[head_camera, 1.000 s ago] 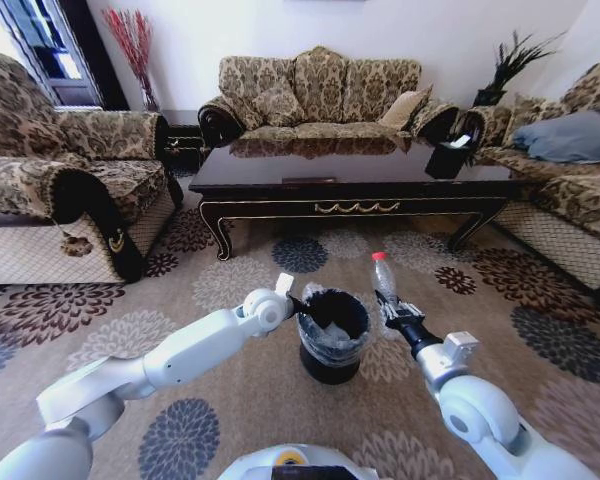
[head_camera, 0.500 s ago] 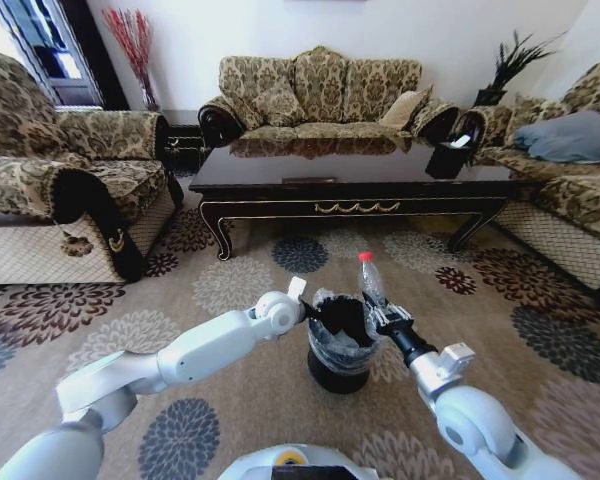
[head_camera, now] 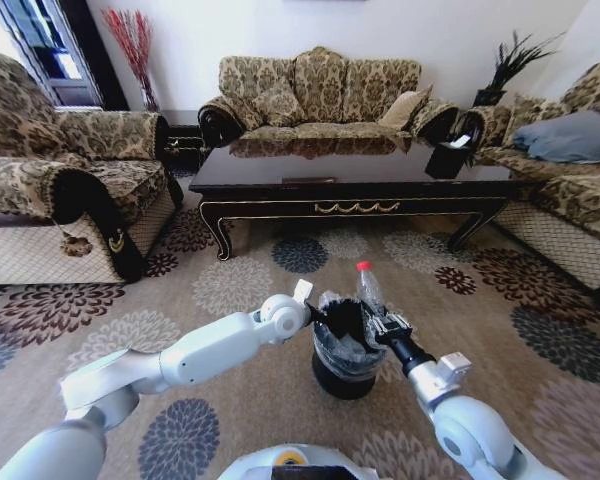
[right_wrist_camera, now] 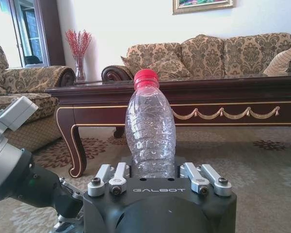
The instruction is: Move to the front of the table and pick up the trash from the floor, then place it into the trash bin.
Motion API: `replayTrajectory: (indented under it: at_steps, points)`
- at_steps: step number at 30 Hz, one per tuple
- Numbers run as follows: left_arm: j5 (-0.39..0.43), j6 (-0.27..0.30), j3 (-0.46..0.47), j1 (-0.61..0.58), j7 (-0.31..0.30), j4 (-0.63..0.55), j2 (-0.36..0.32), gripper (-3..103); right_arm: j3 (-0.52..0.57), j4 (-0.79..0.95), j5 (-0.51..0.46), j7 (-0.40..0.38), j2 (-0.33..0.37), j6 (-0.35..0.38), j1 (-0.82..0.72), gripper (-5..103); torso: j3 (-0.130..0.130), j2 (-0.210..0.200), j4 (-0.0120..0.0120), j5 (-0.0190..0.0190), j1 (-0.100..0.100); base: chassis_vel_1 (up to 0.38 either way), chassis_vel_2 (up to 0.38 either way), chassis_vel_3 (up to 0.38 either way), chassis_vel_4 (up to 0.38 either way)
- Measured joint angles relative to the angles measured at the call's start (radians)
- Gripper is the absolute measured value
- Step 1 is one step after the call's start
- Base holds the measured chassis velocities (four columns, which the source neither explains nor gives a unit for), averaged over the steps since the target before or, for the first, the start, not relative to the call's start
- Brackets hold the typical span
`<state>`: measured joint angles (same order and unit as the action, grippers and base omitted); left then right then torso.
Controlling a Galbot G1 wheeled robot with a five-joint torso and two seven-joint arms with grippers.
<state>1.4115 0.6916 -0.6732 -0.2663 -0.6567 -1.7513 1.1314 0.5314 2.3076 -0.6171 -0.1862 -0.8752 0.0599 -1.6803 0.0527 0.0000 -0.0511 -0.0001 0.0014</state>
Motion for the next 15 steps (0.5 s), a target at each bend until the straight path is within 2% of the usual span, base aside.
replayTrajectory:
  at_steps: [2,5,6,9,11,13,14,15]
  points:
    - [0.001,0.0,0.0,0.008,0.0,0.0,-0.007,3,0.0,-0.002,-0.001,0.0,-0.001,0.0,0.0,50,0.0,0.0,0.0,0.0001,0.0,0.0,0.0,0.0,0.0]
    - [0.001,0.002,0.0,0.013,0.0,-0.004,-0.014,3,0.001,-0.002,-0.002,0.0,0.0,0.0,-0.003,50,0.0,0.0,0.0,0.0001,0.0,0.0,0.0,0.0,0.0]
    - [0.002,0.003,0.002,0.013,0.0,-0.007,-0.015,3,0.002,-0.001,-0.002,-0.001,0.0,0.0,-0.003,61,0.0,0.0,0.0,0.0001,0.0,0.0,0.0,0.0,0.0]
    - [-0.001,0.009,0.023,0.008,0.001,-0.008,-0.016,3,0.003,0.001,-0.002,-0.002,0.0,0.0,-0.005,78,0.0,0.0,-0.0001,0.0001,0.0,0.0,0.0,0.0,0.0]
    - [-0.003,0.013,0.038,0.005,0.0,-0.007,-0.014,3,0.003,0.001,0.0,-0.002,-0.001,0.0,-0.007,78,0.0,0.0,0.0,0.0001,0.0,0.0,0.0,0.0,0.0]
    - [-0.002,0.016,0.065,0.004,-0.001,0.0,-0.009,3,0.001,0.002,0.005,-0.002,-0.003,0.001,-0.012,89,0.0,0.0,-0.0001,0.0,0.0,0.0,0.0,0.0,0.0]
    - [-0.002,0.016,0.065,0.004,-0.001,0.0,-0.009,3,0.001,0.002,0.005,-0.002,-0.003,0.001,-0.012,89,0.0,0.0,-0.0001,0.0,0.0,0.0,0.0,0.0,0.0]
    - [-0.001,0.016,0.069,0.006,-0.002,0.002,-0.009,3,-0.001,0.003,0.007,-0.002,-0.004,0.002,-0.013,95,0.0,0.0,-0.0001,0.0,0.0,0.0,0.0,0.0,0.0]
